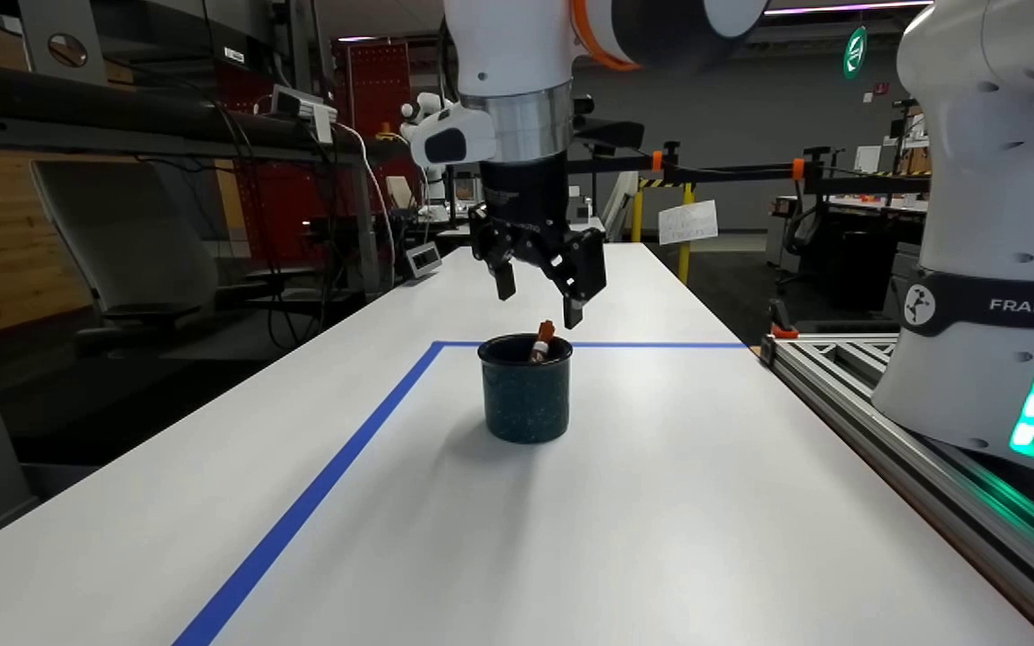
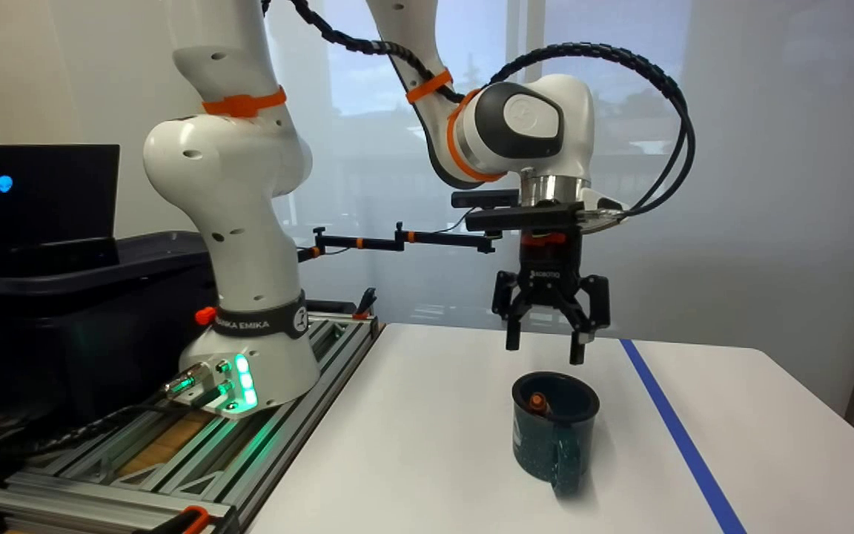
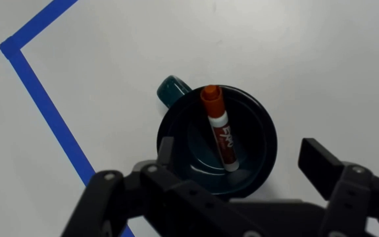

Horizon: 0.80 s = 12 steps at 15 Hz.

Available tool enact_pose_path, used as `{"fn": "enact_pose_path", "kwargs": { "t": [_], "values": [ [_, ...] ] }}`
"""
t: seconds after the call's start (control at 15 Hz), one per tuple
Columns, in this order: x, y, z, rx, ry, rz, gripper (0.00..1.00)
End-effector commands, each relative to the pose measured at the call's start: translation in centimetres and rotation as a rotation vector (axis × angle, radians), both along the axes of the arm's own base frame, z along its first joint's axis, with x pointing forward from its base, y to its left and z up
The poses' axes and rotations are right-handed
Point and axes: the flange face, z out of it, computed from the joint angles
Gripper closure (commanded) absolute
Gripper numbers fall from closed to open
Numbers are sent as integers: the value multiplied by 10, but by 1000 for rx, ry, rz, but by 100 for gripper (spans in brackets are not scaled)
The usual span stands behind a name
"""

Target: Put the sharpie onto the table

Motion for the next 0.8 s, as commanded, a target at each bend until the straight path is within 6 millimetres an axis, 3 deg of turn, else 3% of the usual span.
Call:
{"fn": "enact_pose_path", "kwargs": {
  "t": [0.0, 0.07, 0.13, 0.4, 0.73],
  "values": [
    [2, -10, -7, -3, 5, 8, 22],
    [2, -12, -9, -2, 7, -1, 25],
    [1, -16, -10, -1, 5, -11, 38],
    [2, -26, -10, 6, -6, -44, 49],
    [5, -26, -15, 15, 2, -49, 49]
  ]
}}
